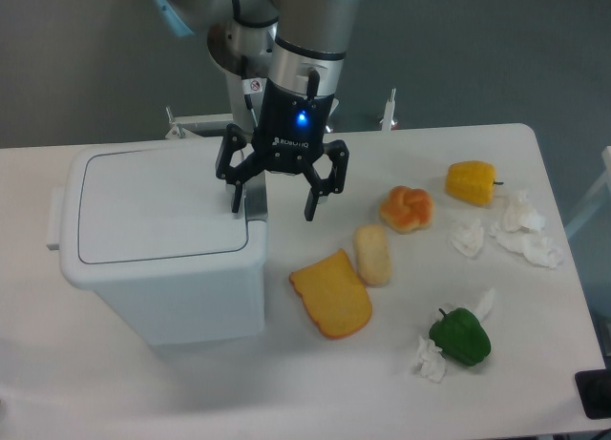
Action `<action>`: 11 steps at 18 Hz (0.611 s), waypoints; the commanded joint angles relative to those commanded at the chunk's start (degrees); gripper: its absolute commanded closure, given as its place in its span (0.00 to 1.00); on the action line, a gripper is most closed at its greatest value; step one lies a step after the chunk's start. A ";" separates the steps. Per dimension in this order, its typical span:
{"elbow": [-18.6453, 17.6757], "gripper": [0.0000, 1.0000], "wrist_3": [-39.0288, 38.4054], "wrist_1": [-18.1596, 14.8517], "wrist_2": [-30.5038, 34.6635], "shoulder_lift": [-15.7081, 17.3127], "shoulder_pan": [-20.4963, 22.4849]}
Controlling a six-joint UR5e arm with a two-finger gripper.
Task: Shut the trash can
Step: 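Press the gripper down on the lid until it sits flat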
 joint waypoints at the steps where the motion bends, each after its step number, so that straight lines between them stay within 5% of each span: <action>1: 0.00 0.00 0.00 0.00 0.00 0.00 0.00; 11: -0.35 0.00 0.00 0.09 -0.09 0.09 -0.09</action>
